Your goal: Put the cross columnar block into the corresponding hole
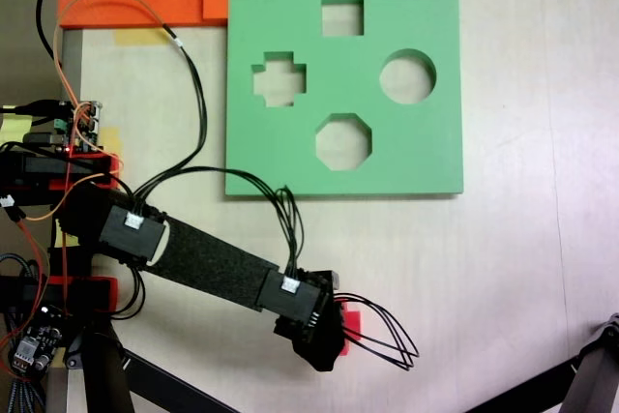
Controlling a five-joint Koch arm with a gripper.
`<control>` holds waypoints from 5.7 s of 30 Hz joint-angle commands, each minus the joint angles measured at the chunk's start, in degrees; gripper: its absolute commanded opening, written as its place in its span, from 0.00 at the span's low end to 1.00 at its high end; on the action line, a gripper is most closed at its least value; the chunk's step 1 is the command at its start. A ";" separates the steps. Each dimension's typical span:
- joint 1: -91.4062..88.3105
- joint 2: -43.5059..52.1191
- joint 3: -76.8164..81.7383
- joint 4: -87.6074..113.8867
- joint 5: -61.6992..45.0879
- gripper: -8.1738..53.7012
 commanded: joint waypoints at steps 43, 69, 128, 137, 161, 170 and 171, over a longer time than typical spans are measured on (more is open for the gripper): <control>-35.86 19.95 -7.21 23.91 37.35 0.51; -73.56 8.79 -7.73 0.62 68.99 0.51; -71.19 4.04 -9.05 5.54 72.07 0.51; -70.84 5.10 -10.20 7.21 72.60 0.51; -68.73 2.29 -10.20 7.91 71.28 0.51; -67.41 -1.14 -11.95 5.80 68.73 0.90; -67.50 -1.05 -11.95 5.80 68.73 0.90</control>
